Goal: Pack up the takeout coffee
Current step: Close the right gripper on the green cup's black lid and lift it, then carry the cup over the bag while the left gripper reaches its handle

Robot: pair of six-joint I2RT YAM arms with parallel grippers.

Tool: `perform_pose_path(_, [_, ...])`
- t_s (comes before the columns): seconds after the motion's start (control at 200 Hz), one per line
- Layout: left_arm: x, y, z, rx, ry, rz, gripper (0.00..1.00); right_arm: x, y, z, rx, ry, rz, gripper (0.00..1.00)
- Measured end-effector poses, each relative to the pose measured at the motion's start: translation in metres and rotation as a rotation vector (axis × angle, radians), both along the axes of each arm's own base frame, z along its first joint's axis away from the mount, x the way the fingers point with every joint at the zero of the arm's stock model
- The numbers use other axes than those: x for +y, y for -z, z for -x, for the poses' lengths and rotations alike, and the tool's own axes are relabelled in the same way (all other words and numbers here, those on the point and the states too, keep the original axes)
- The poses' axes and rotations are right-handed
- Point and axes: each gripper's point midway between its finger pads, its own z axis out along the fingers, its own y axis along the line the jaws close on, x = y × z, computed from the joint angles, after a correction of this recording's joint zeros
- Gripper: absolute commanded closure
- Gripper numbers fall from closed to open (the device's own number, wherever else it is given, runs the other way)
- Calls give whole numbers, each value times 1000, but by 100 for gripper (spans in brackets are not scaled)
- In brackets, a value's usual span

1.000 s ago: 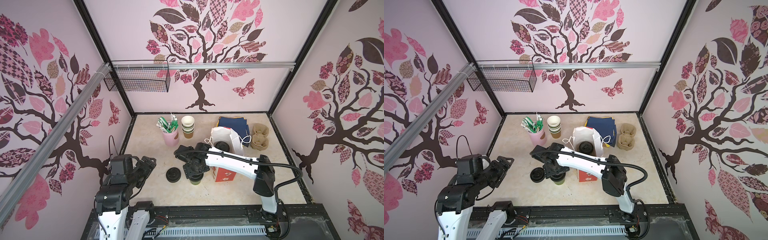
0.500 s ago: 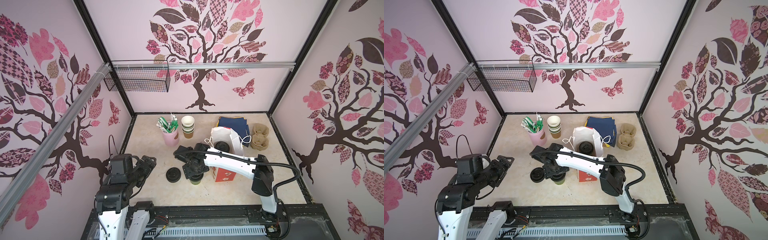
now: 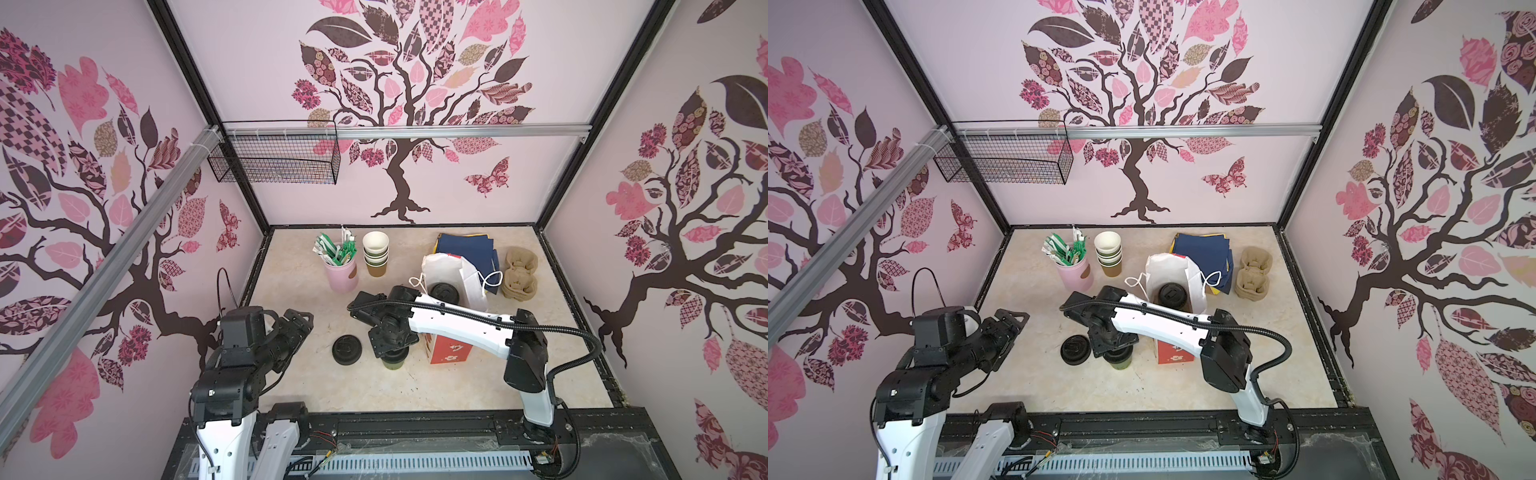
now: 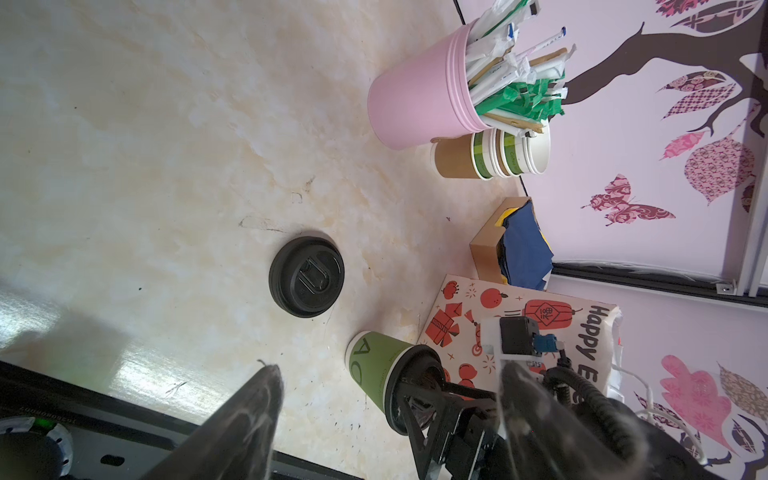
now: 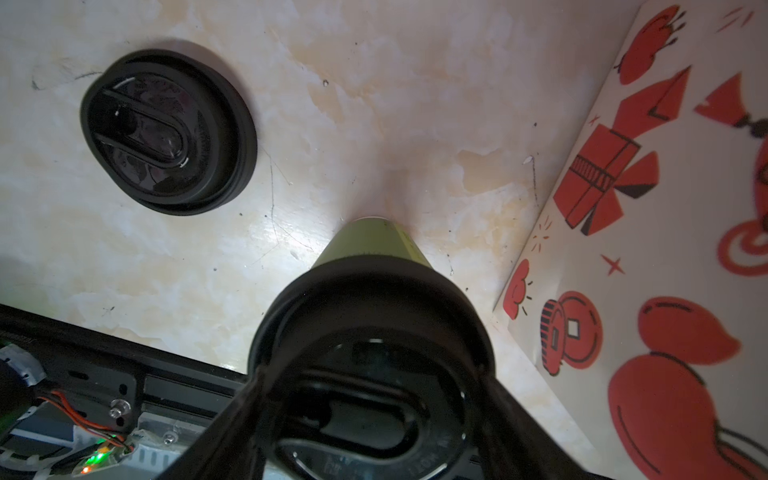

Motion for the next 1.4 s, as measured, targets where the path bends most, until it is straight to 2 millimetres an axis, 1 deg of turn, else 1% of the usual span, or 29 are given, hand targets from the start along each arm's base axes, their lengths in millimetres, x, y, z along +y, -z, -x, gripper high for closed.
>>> perform_pose_path(0.075, [-3, -3, -3, -19, 21, 4, 15, -5, -9, 3, -1, -3, -1, 27])
perform_pose_path(0.15, [-8, -8, -8, -44, 51, 14, 15, -9, -24, 9, -13, -14, -21, 27])
perform_pose_path(0.275, [-16, -12, -18, -66, 112, 24, 15, -10, -63, 23, -41, -47, -80, 27])
perform_pose_path(0.38, [-22, -11, -27, -59, 165, 25, 16, -8, -98, 32, -72, -69, -151, 27])
perform_pose_path(0.44, [-25, -9, -31, -47, 195, 25, 16, -9, -113, 35, -83, -74, -188, 27])
perform_pose_path(0.515, [-28, -11, -36, -48, 227, 24, 16, -16, -128, 38, -87, -72, -218, 28])
perform_pose_path(0.765, [-36, -32, -48, -116, 298, 17, 16, -31, -166, 44, -118, -64, -313, 27])
perform_pose_path(0.87, [-41, -35, -51, -132, 322, 21, 17, -40, -185, 47, -144, -61, -360, 27])
perform_pose_path(0.945, [-49, -35, -54, -135, 358, 23, 16, -49, -199, 48, -165, -57, -396, 27])
perform_pose_path(1.02, [-63, -35, -56, -139, 413, 20, 16, -58, -211, 48, -183, -49, -427, 27])
perform_pose_path(1.105, [-79, -33, -61, -133, 467, 21, 16, -68, -223, 43, -203, -24, -460, 27])
perform_pose_path(1.18, [-87, -31, -64, -130, 489, 22, 16, -78, -230, 38, -219, 4, -478, 27])
perform_pose_path(1.395, [-91, -35, -73, -141, 492, 16, 16, -102, -249, 28, -261, 67, -525, 27])
